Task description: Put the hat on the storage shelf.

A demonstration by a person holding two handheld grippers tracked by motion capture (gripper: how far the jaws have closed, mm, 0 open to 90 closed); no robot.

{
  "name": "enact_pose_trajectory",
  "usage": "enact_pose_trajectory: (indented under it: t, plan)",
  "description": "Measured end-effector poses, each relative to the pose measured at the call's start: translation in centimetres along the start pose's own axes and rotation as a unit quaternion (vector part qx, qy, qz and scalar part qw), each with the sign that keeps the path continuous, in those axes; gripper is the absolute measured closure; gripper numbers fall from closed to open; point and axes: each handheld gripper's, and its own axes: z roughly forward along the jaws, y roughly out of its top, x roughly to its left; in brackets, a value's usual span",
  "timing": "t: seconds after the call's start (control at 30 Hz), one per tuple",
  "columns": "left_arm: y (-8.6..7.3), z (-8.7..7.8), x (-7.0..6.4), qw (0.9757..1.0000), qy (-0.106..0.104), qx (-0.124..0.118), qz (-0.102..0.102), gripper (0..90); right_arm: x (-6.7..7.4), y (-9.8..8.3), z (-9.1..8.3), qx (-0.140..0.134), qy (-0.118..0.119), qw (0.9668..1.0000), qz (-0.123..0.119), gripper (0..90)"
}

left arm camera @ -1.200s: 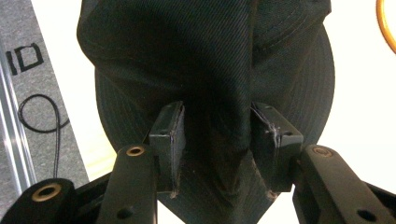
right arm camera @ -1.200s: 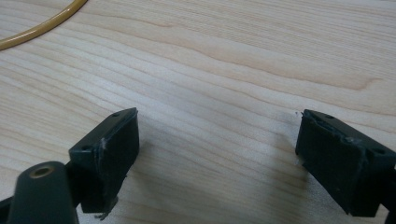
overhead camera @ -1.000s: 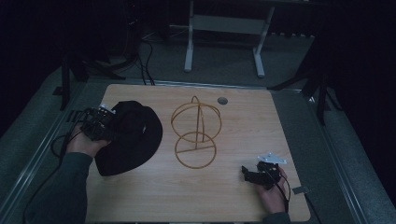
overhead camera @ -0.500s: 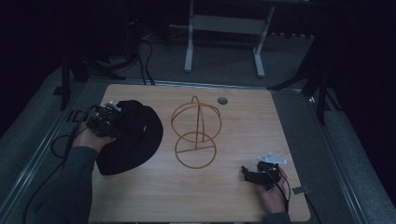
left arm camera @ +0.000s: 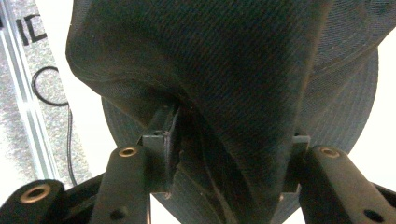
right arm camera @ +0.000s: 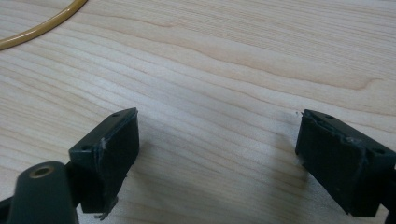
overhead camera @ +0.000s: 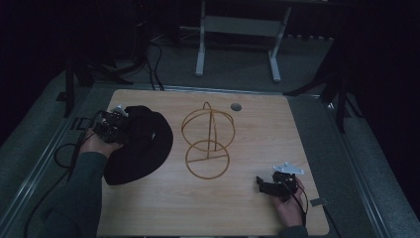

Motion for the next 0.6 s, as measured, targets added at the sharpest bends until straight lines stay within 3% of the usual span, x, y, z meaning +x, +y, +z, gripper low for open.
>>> enact_pose_trajectory:
  t: [0.13,0.3,0.43,0.6]
  plan:
    - [0.4,0.4,0.0,0.9998,0.007,0.017,0.002,61.7,0.0,0.0,0.0,0.0,0.0,1.0,0.0,13.4]
    - [0.9,0.8,-0.4,0.9987,0.007,0.043,0.026,74.6,0.0,0.0,0.0,0.0,0.0,1.0,0.0,13.4]
    - [1.3,0.9,-0.6,0.9977,0.004,0.054,0.042,83.6,0.0,0.0,0.0,0.0,0.0,1.0,0.0,13.3]
    - [1.5,0.5,-0.6,0.9973,0.0,0.053,0.05,86.8,0.0,0.0,0.0,0.0,0.0,1.0,0.0,13.3]
